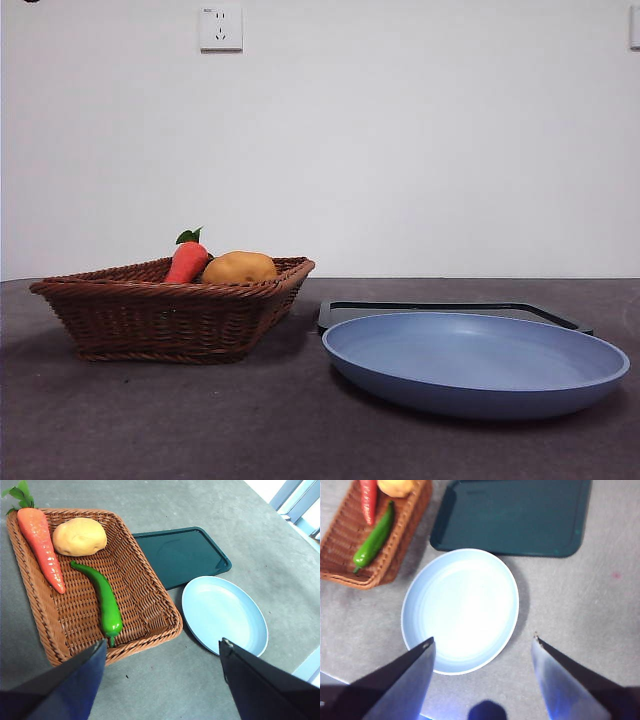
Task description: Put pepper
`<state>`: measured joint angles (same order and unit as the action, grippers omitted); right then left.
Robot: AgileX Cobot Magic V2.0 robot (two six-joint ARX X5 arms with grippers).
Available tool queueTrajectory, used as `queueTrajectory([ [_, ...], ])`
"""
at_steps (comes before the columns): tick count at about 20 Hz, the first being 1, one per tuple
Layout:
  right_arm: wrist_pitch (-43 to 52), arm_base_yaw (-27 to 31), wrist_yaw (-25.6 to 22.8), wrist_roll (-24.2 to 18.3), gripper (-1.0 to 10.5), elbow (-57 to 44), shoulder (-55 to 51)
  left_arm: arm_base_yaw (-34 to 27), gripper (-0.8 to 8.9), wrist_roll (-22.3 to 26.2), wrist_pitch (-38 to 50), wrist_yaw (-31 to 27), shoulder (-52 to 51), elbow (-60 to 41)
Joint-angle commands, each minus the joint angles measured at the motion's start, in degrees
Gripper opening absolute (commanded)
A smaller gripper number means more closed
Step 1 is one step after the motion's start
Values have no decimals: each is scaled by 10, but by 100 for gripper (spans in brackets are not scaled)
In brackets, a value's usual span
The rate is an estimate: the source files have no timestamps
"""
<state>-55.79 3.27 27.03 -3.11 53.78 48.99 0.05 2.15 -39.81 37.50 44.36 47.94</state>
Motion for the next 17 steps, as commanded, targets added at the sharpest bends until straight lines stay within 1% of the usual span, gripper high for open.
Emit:
queueTrajectory([
  [1,13,-2,0,10,337,9,42,0,392,5,3,3,2,6],
  [4,31,-17,-2,16,336,9,116,0,392,4,3,3,2,6],
  [7,66,-51,-5,18,306,9,200,0,392,4,3,3,2,6],
  [8,80,-63,-15,18,307,9,228,0,392,4,2,3,2,6],
  [10,107,-88,-60,17,307,9,283,0,392,4,-1,3,2,6],
  [14,145,-113,-95,16,306,9,364,0,392,4,-2,2,2,6],
  [17,180,-128,-96,16,280,9,404,0,391,4,-4,2,2,6],
])
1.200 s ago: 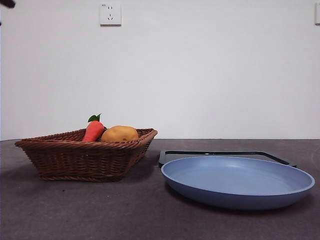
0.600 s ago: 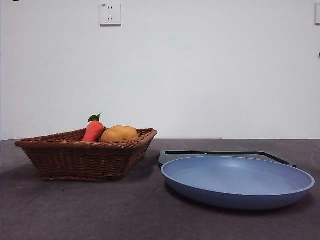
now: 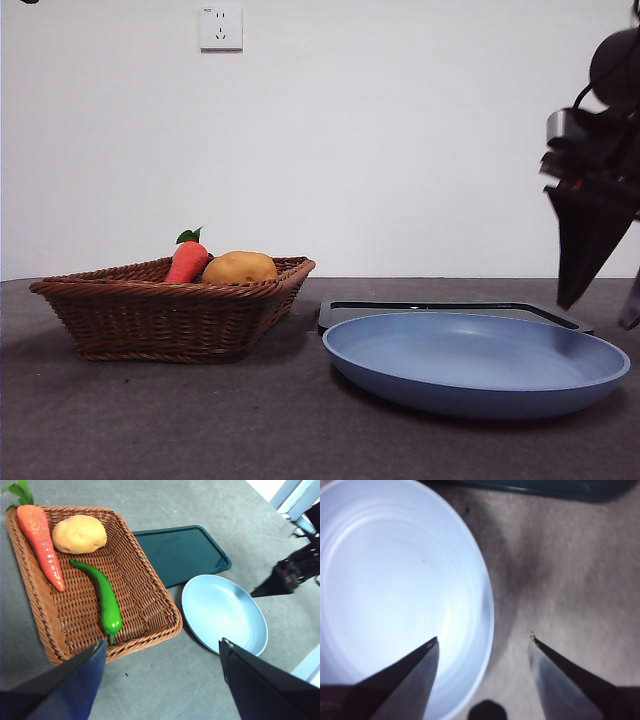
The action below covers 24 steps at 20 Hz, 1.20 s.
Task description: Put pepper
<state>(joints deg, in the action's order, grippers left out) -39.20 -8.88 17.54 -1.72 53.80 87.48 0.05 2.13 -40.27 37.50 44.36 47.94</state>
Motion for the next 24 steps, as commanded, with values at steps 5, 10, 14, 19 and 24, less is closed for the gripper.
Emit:
queueTrajectory([
  [5,34,-18,-15,2,251,9,49,0,392,5,-3,2,2,6],
  [10,45,-21,-14,2,137,9,64,0,392,5,-5,2,2,6],
  [14,45,-20,-14,8,21,9,64,7,391,5,-13,0,2,6],
  [19,46,-20,-14,18,3,9,60,62,391,5,-17,-51,25,10],
  [24,24,-20,-10,33,3,9,-27,143,391,5,-9,-163,118,46],
])
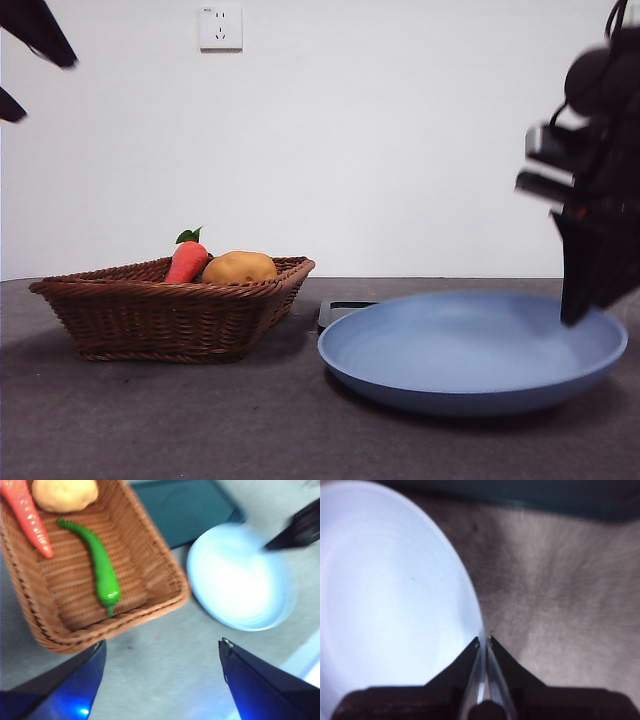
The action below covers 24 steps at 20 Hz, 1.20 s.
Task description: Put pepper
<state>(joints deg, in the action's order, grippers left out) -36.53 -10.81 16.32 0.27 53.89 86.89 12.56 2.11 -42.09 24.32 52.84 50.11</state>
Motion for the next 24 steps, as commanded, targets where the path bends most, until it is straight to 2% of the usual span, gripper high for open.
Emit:
queueTrajectory([
  [1,-16,-1,2,16,3,8,-49,33,391,5,10,-53,63,42],
  [8,-106,-1,1,28,3,8,-236,97,389,10,-4,-167,310,201],
  [13,-131,-1,1,43,3,8,-318,111,389,16,3,-203,449,256],
  [18,-133,-1,1,44,3,8,-333,111,389,24,26,-214,518,259],
  [24,-133,-1,1,44,3,8,-333,112,387,24,45,-214,536,259],
])
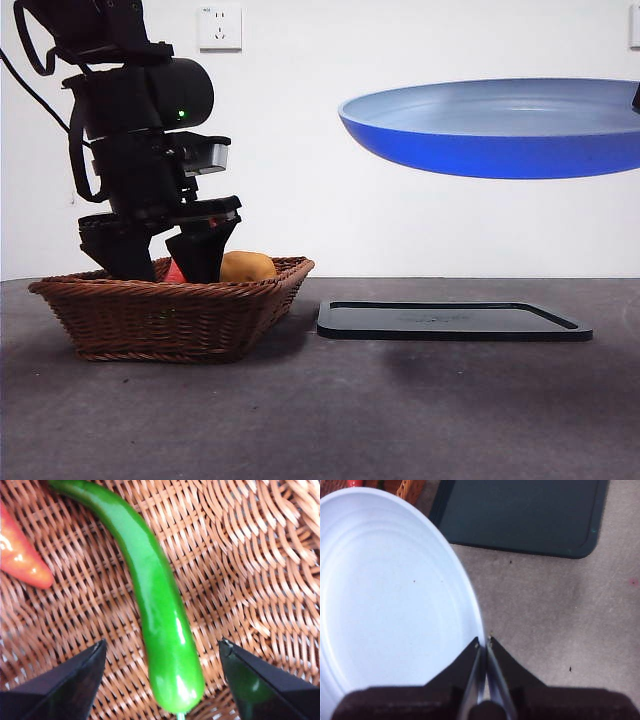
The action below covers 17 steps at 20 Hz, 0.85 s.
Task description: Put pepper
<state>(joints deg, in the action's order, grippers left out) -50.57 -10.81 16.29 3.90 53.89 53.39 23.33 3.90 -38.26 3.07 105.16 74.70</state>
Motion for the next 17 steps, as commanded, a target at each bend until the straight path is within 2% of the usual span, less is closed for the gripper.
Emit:
queueTrajectory([
  [1,7,-1,1,8,3,8,2,4,387,6,7,0,16,13],
  [8,8,-1,1,7,3,8,2,8,376,2,9,0,33,13],
  [11,8,-1,2,8,3,8,2,10,283,2,10,1,34,13],
  [17,8,-1,1,8,3,8,2,12,163,2,9,3,33,13],
])
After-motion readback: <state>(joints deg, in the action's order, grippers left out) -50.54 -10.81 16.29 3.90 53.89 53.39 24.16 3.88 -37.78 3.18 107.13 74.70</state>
